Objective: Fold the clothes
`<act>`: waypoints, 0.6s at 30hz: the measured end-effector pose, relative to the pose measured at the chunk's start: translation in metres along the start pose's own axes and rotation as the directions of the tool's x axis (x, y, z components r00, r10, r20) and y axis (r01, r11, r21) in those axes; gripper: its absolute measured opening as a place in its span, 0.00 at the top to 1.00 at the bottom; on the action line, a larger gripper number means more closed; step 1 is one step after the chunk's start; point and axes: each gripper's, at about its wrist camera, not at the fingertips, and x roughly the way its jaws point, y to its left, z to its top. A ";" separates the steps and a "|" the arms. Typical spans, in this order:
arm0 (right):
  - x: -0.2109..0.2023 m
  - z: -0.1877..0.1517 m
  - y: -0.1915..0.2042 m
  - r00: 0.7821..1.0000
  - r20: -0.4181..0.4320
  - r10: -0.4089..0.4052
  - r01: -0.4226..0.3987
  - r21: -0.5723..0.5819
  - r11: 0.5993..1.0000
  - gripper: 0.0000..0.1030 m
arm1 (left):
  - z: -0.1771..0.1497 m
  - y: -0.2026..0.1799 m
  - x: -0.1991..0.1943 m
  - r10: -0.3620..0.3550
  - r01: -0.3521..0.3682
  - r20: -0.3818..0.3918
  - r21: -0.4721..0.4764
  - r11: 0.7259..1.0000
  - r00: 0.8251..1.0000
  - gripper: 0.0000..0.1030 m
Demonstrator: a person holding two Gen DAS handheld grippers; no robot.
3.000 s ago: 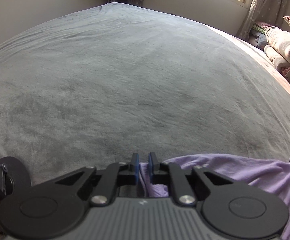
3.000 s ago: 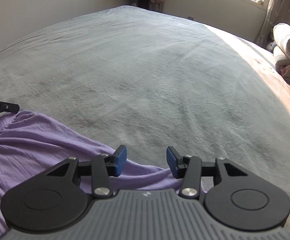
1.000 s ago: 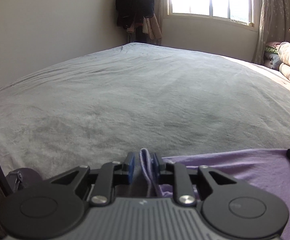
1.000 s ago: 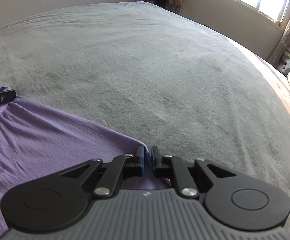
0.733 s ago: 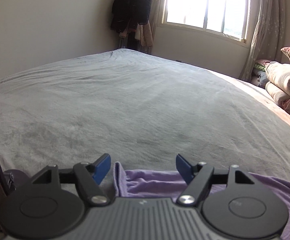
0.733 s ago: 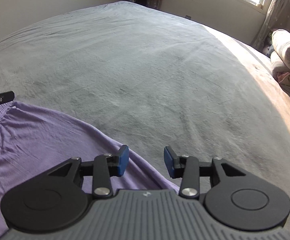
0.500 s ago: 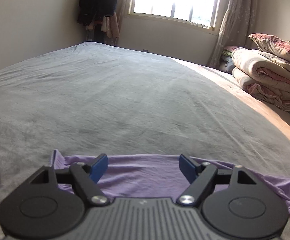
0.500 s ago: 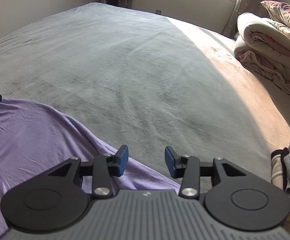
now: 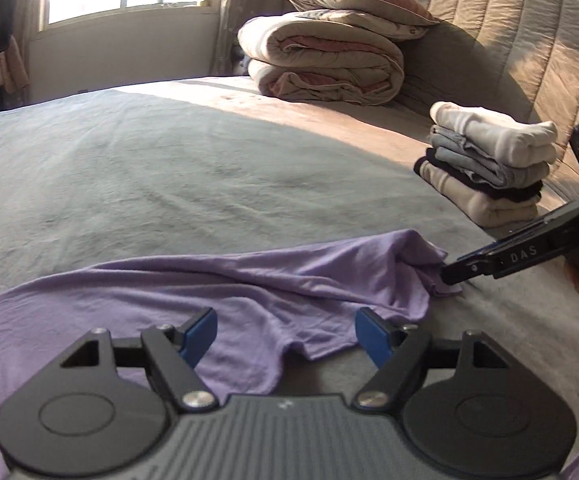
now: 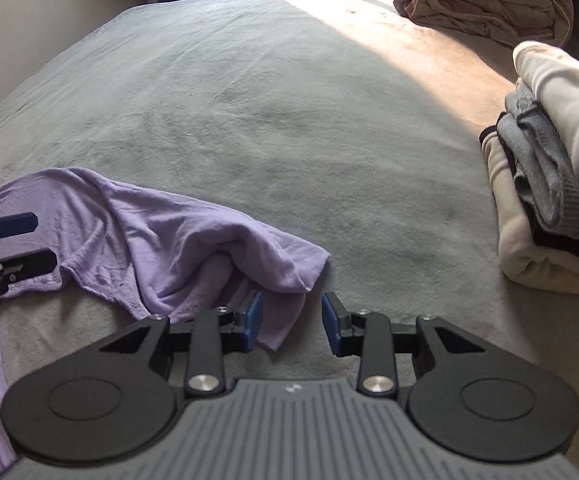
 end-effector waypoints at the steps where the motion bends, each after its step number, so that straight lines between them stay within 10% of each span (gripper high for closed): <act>1: 0.003 -0.004 -0.004 1.000 0.009 0.020 -0.021 0.039 0.999 0.66 | -0.001 -0.007 0.005 -0.008 0.008 -0.005 0.013 1.000 1.000 0.25; 6: 0.010 -0.018 -0.013 0.995 0.084 0.052 -0.064 0.147 0.987 0.99 | -0.006 -0.032 0.028 -0.033 0.035 -0.033 0.054 0.998 0.999 0.25; 18: -0.025 0.001 -0.065 0.984 0.127 -0.127 0.116 0.089 0.989 1.00 | 0.004 -0.046 0.031 -0.106 0.111 -0.059 0.075 0.991 0.993 0.26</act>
